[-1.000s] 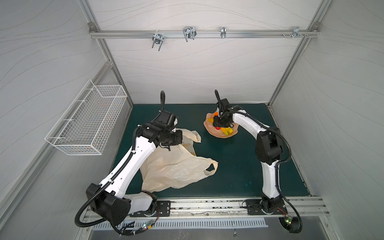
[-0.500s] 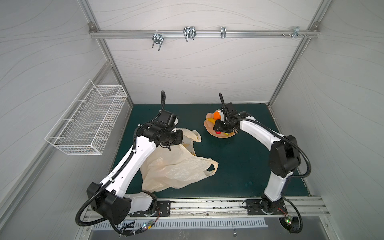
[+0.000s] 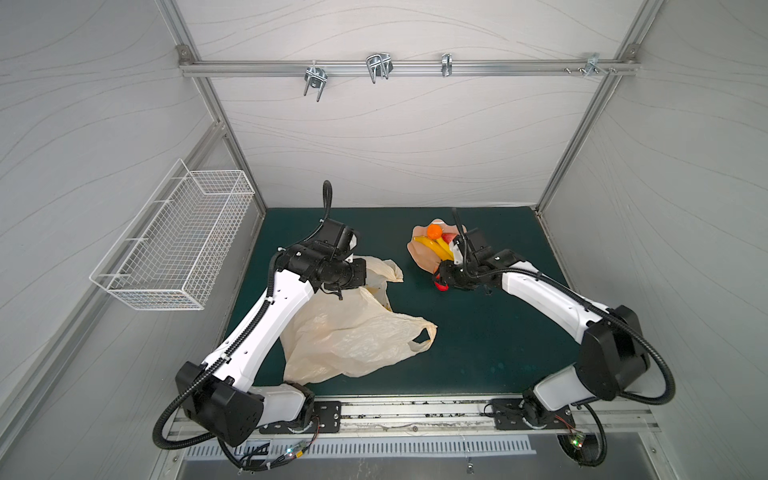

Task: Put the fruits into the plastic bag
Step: 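Carry the strawberry with the right gripper into the bag opening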

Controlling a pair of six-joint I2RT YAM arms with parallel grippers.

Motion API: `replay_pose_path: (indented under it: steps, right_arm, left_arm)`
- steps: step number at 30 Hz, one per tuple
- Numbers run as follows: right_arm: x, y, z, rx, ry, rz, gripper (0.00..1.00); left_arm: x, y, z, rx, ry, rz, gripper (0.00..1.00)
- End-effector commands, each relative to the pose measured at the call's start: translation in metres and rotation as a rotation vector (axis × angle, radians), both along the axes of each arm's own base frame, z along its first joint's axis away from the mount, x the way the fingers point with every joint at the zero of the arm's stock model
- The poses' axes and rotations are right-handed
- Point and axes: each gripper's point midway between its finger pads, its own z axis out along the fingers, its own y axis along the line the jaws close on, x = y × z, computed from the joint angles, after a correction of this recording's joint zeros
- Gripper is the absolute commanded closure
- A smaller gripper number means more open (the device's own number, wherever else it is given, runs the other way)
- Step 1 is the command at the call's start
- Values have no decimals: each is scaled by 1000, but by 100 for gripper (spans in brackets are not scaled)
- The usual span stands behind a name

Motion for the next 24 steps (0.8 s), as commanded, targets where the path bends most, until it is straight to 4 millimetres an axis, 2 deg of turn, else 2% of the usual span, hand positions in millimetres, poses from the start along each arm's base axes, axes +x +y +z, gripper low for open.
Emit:
replay_pose_path:
  steps: [1,7,15,19,24]
  right_arm:
    - [-15,4,13,100,9,-19,74]
    - [-41,7,6,242,47,-32,73]
    - [-45,16,2,334,73,-41,73]
    - [-42,27,4,395,88,-30,73]
    - [-43,56,11,506,120,22,74]
  left_arm:
    - [12,-8,21,-35,-65,-17,100]
    - [12,-10,21,-43,-62,-21,100]
    - [13,-12,22,-48,-59,-29,100]
    - [13,-13,23,-49,-62,-31,100]
    - [14,-13,24,-50,-64,-34,100]
